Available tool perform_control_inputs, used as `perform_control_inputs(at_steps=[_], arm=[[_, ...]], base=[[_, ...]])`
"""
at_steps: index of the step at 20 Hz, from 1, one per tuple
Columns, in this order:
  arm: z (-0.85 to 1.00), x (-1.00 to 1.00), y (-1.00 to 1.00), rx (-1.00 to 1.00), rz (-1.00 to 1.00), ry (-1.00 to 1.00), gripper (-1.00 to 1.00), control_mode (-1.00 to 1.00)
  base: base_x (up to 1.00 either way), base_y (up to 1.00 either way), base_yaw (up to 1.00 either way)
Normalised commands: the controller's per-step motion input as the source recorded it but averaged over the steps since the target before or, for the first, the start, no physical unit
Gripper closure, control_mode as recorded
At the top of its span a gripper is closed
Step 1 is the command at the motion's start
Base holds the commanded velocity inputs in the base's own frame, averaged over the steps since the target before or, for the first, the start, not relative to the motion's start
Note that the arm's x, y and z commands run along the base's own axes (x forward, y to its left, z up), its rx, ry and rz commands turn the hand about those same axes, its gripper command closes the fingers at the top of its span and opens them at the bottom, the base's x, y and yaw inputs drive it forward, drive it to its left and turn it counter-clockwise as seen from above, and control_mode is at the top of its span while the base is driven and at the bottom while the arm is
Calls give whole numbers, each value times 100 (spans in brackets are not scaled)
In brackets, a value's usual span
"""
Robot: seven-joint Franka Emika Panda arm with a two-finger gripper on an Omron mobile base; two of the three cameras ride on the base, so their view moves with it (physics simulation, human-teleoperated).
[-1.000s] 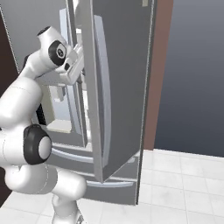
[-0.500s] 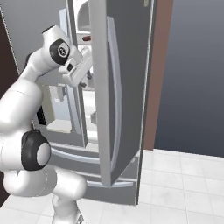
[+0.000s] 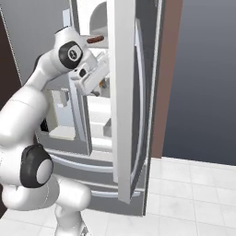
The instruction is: Retrieve the sausage and cheese from the fridge and place them on the cutting board on the counter.
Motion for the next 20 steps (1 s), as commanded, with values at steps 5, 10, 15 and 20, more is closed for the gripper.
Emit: perform_control_inputs(at_steps=[5,10,15,20], arm=[[-16,0,-100,0,-7,7,-100,-100],[-12,7,-100,0,-6,7,-100,-100],[-5,-2,-85,0,-3,4,-100,-100],[3,-70,24,0,0,0,-100,-100]], base=[[0,0,0],[0,0,0],[0,0,0],[0,0,0]])
